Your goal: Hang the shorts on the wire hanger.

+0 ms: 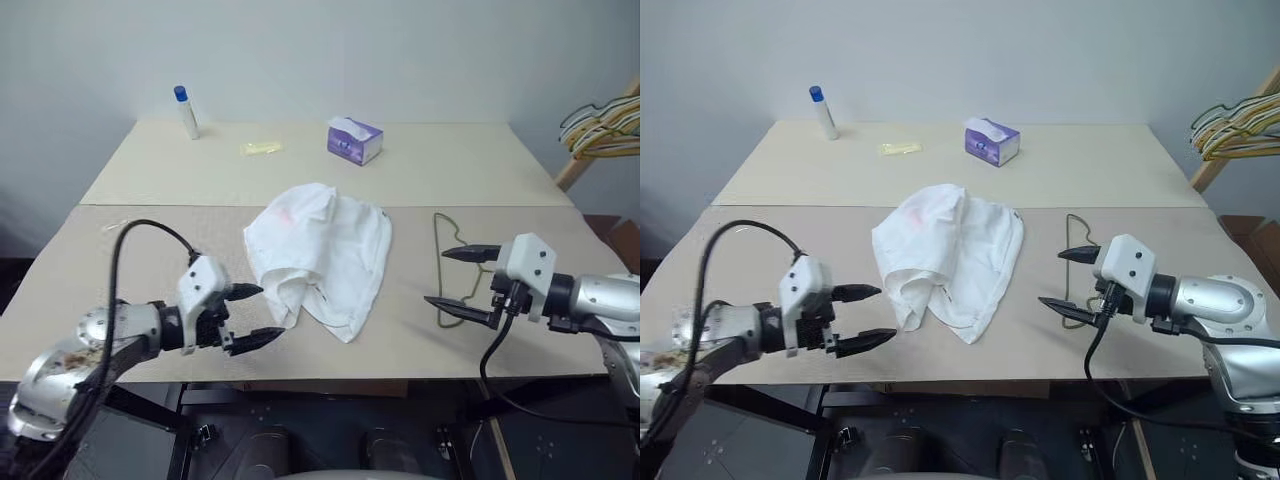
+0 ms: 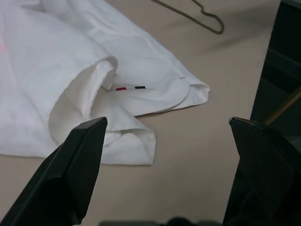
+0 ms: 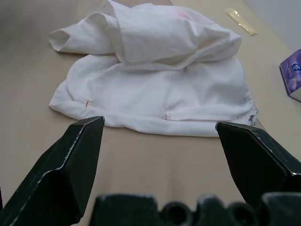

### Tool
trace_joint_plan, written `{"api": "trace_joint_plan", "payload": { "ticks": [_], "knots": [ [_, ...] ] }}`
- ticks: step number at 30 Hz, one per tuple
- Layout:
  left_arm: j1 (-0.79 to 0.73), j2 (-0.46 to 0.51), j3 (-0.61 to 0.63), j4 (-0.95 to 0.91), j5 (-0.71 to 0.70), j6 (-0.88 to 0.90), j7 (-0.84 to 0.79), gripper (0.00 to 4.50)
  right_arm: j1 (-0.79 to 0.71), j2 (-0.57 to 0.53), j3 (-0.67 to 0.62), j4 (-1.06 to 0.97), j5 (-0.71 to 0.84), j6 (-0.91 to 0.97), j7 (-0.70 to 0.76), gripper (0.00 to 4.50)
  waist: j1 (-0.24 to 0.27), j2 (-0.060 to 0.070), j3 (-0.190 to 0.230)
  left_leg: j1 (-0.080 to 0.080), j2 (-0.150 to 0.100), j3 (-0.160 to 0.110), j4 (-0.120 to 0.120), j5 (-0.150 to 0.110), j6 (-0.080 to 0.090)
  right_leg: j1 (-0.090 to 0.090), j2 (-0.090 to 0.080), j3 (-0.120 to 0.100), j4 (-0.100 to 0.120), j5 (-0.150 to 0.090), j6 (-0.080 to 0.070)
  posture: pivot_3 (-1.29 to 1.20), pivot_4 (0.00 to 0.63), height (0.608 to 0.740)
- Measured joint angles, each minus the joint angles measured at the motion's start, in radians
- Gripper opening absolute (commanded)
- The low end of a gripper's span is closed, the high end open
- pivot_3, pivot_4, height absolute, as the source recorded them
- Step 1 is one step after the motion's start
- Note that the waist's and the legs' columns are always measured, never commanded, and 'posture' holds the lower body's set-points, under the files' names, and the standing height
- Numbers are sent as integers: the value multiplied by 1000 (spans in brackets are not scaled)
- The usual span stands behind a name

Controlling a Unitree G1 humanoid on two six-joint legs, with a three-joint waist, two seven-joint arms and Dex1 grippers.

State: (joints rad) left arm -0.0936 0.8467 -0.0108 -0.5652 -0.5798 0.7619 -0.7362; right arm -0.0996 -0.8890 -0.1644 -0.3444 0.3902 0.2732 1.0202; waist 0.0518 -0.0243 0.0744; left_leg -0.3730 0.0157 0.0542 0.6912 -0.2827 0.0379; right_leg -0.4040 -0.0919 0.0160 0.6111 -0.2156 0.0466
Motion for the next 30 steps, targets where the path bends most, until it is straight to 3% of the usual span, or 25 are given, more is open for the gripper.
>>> {"api": "trace_joint_plan", "payload": {
  "ticks": [8, 13, 23, 30],
  "knots": [
    [-106, -87, -236, 110, 195, 92, 132, 4500, -1, 14, 1, -10, 0, 0, -10, 4446, -10, 0, -1, -1, -1, 0, 0, 0, 0, 0, 0, 0, 0, 0, 0, 68, 11, 740],
    [-135, -105, -299, 164, 272, 86, 135, 3319, -1, 13, 1, -10, 5, 0, 1, 4500, -12, 0, -2, 0, -1, 0, 0, 0, 0, 0, 0, 0, 0, 0, 0, 54, 8, 740],
    [-144, -137, -290, 217, 336, 47, 137, 8, -12, 9, 30, -7, 10, 0, 70, 4500, -14, 1, -4, 0, 0, 0, 1, 0, 0, 0, 0, 0, 1, 0, 0, 64, 13, 740],
    [-187, -141, -245, 359, 384, -29, 139, 8, -36, -8, 38, 26, 15, -7, 132, 4500, -15, 1, -5, 1, 0, 0, 1, 0, 0, 0, 1, 1, 1, 0, 0, 81, 20, 740]
  ]
}}
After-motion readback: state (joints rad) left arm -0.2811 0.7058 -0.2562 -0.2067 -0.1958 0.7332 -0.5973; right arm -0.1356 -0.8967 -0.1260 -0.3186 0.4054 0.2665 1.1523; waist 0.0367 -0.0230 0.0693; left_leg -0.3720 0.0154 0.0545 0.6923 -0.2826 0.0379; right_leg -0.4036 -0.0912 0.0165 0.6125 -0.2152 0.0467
